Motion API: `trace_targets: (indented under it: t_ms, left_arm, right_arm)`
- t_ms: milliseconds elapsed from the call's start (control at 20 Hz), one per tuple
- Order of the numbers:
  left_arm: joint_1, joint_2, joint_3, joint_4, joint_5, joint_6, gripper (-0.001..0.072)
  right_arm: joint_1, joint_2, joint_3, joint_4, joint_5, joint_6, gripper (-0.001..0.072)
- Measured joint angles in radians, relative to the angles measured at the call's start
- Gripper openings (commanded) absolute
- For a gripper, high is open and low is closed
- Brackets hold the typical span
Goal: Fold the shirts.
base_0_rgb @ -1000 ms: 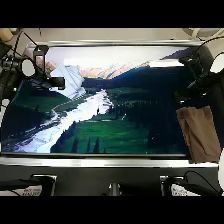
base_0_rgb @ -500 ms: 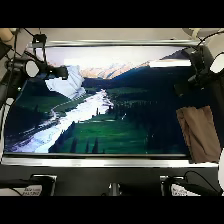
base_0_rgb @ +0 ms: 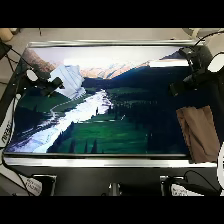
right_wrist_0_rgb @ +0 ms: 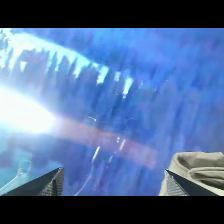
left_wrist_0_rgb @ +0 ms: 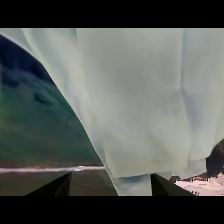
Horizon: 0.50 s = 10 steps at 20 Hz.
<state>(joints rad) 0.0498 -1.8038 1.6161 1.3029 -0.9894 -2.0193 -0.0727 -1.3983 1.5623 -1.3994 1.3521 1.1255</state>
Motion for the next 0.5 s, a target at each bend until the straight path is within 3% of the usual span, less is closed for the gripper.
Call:
trace_targets:
  t_ms: [100,150,300,350,500]
  left_arm:
    - [-0.004,-0.034,0.000,-0.027,0.044,0.006,0.0568]
    - [-0.013,-0.047,0.000,-0.044,0.080,0.016,0.0495]
    - [-0.036,-0.069,0.000,-0.061,0.204,0.031,0.0106]
    - [-0.040,-0.074,0.000,-0.066,0.241,0.033,0.0031]
    - [-0.043,-0.071,0.002,-0.112,0.290,0.043,0.0029]
  right_arm:
    - [0.000,-0.003,0.000,0.013,0.000,-0.001,0.0664]
    - [0.000,-0.003,0.000,0.018,0.000,-0.002,0.0664]
    - [0.000,-0.003,0.000,0.048,0.003,-0.004,0.0664]
    - [0.000,-0.003,0.000,0.066,0.006,-0.005,0.0664]
    - [0.000,-0.001,0.000,0.102,0.010,-0.019,0.0664]
